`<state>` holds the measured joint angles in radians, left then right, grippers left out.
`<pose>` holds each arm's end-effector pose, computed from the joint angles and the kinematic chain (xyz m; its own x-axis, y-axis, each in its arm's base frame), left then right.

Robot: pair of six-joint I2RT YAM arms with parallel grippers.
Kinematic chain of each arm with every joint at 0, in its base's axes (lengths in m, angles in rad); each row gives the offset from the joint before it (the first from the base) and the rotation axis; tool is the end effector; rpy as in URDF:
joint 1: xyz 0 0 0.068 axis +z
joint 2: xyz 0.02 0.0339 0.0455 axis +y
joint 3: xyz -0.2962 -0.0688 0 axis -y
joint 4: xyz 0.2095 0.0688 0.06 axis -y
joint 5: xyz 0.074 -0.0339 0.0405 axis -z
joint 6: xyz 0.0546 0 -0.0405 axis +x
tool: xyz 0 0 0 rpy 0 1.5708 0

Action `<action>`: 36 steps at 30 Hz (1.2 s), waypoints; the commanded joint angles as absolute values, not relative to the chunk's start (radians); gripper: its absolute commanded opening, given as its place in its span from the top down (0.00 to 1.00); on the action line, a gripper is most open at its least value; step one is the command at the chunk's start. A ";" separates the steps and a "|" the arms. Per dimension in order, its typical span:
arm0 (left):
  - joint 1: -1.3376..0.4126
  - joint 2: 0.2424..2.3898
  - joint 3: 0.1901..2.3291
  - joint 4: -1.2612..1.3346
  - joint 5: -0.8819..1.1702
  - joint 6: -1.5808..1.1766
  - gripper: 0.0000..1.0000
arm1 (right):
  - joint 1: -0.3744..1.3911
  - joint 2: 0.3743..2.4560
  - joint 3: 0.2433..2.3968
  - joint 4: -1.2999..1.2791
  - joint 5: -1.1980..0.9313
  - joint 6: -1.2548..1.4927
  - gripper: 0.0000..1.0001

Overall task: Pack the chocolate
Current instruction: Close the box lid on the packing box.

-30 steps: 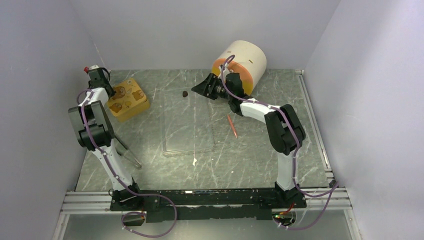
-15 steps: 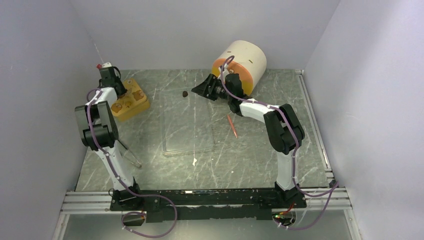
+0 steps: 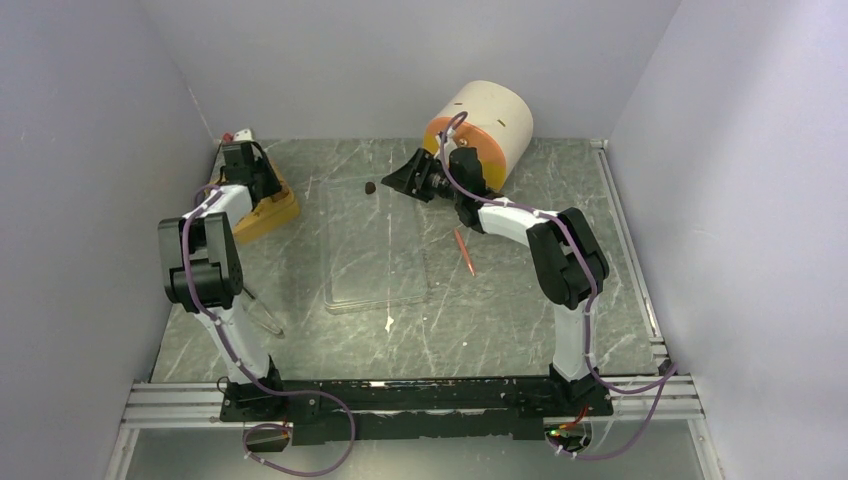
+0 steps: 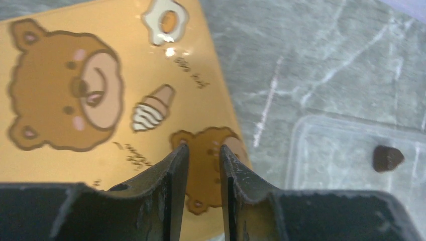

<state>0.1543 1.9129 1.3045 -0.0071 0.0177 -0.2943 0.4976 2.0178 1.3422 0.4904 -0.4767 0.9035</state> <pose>0.4256 0.0652 0.2478 -0.5056 -0.3721 -0.7784 -0.2989 0.9219 -0.2466 0.4006 0.2461 0.2738 -0.7446 0.3898 -0.5419 -0.3806 0.4190 0.8244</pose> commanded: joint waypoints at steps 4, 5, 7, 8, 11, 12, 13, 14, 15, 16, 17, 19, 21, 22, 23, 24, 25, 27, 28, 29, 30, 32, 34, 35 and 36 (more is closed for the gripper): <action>0.104 1.945 1.328 -0.139 0.077 -0.274 0.63 | 0.515 1.984 1.381 0.533 -0.455 0.905 0.37; 0.106 1.957 1.335 -0.148 0.076 -0.272 0.63 | 0.516 1.984 1.381 0.536 -0.457 0.910 0.37; 0.105 1.980 1.360 -0.176 0.090 -0.269 0.64 | 0.522 1.979 1.381 0.534 -0.456 0.909 0.37; 0.105 1.982 1.369 -0.183 0.100 -0.273 0.65 | 0.525 1.975 1.383 0.527 -0.453 0.904 0.37; 0.106 1.952 1.413 -0.215 0.093 -0.286 0.63 | 0.530 1.961 1.384 0.508 -0.444 0.888 0.37; 0.104 1.939 1.430 -0.217 0.086 -0.289 0.63 | 0.531 1.957 1.383 0.506 -0.443 0.885 0.37; 0.104 1.929 1.450 -0.232 0.085 -0.288 0.63 | 0.531 1.955 1.376 0.507 -0.441 0.885 0.37; 0.105 1.921 1.478 -0.252 0.077 -0.282 0.64 | 0.531 1.952 1.371 0.509 -0.439 0.887 0.37; 0.105 1.914 1.502 -0.275 0.060 -0.279 0.66 | 0.532 1.949 1.368 0.511 -0.437 0.889 0.37; 0.105 1.906 1.518 -0.291 0.039 -0.277 0.68 | 0.532 1.949 1.367 0.511 -0.437 0.888 0.37; 0.106 1.895 1.524 -0.296 0.012 -0.271 0.69 | 0.535 1.949 1.368 0.509 -0.436 0.887 0.37; 0.106 1.885 1.520 -0.297 0.002 -0.267 0.72 | 0.539 1.950 1.371 0.505 -0.435 0.885 0.37; 0.105 1.888 1.514 -0.312 0.002 -0.260 0.80 | 0.541 1.951 1.371 0.505 -0.432 0.884 0.37; 0.105 1.890 1.505 -0.314 -0.012 -0.257 0.86 | 0.543 1.951 1.372 0.504 -0.432 0.884 0.37; 0.105 1.895 1.498 -0.318 -0.025 -0.254 0.91 | 0.543 1.952 1.374 0.502 -0.433 0.882 0.37; 0.105 1.898 1.492 -0.320 -0.021 -0.249 0.94 | 0.543 1.953 1.376 0.499 -0.431 0.881 0.37; 0.104 1.901 1.485 -0.321 -0.016 -0.245 0.95 | 0.543 1.950 1.376 0.497 -0.430 0.878 0.37; 0.104 1.909 1.472 -0.329 -0.015 -0.244 0.95 | 0.544 1.951 1.377 0.497 -0.429 0.877 0.37; 0.103 1.913 1.459 -0.327 -0.011 -0.246 0.95 | 0.543 1.952 1.378 0.497 -0.430 0.877 0.37; 0.100 1.916 1.445 -0.325 -0.003 -0.250 0.95 | 0.544 1.955 1.381 0.497 -0.432 0.877 0.37; 0.094 1.918 1.428 -0.326 0.006 -0.252 0.95 | 0.545 1.956 1.383 0.497 -0.432 0.877 0.37; 0.079 1.917 1.389 -0.335 0.006 -0.252 0.95 | 0.546 1.962 1.391 0.493 -0.433 0.877 0.37; 0.075 1.902 1.339 -0.324 0.017 -0.255 0.95 | 0.548 1.965 1.397 0.489 -0.437 0.876 0.37; 0.075 1.894 1.320 -0.316 0.020 -0.253 0.95 | 0.548 1.965 1.399 0.487 -0.435 0.874 0.37; 0.075 1.887 1.315 -0.321 0.009 -0.252 0.95 | 0.548 1.965 1.402 0.484 -0.434 0.872 0.37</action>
